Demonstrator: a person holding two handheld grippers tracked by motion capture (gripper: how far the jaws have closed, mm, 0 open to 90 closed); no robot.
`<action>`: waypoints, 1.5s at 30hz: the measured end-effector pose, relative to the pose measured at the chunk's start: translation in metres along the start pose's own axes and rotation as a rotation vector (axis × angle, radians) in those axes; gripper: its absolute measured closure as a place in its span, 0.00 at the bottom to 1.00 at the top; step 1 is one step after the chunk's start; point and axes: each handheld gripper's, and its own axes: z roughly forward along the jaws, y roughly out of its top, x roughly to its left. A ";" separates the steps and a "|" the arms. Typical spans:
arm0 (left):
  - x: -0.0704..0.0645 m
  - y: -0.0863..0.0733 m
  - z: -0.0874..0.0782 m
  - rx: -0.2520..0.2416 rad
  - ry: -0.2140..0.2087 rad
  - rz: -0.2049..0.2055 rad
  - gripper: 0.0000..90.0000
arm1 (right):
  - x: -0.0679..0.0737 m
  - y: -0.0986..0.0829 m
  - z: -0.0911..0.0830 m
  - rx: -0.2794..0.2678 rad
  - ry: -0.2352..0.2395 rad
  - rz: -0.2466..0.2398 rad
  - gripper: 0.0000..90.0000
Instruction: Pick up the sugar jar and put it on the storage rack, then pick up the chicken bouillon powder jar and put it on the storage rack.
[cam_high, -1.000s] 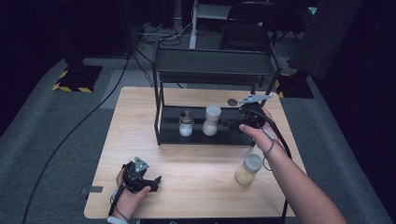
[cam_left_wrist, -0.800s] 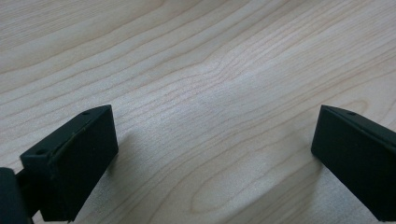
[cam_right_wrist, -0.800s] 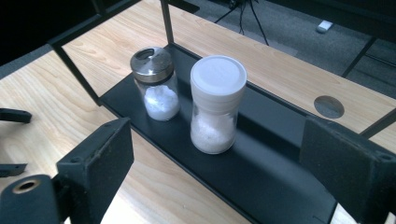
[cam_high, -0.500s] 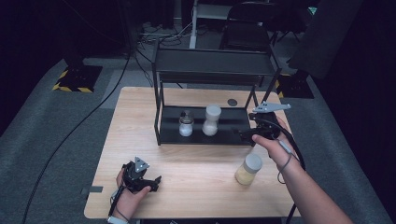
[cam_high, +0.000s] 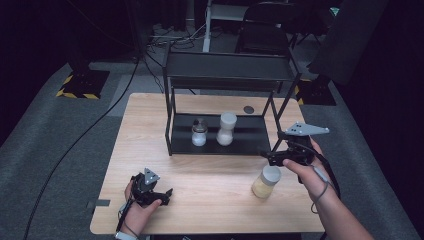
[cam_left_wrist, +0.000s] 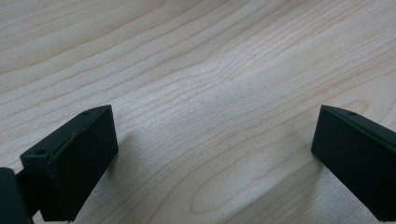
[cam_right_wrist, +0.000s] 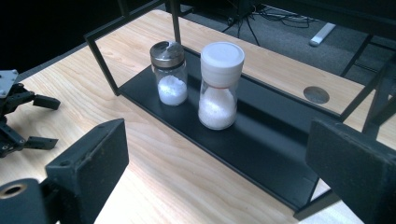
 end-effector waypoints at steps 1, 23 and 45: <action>0.000 0.000 0.000 0.000 0.000 0.000 0.01 | 0.001 -0.002 -0.002 -0.003 -0.001 0.002 0.06; -0.001 0.000 0.000 -0.001 0.004 -0.002 0.01 | 0.007 -0.056 -0.021 -0.010 -0.007 0.023 0.05; -0.001 0.000 0.000 0.000 0.008 -0.006 0.01 | 0.003 -0.105 0.000 0.052 0.008 0.027 0.05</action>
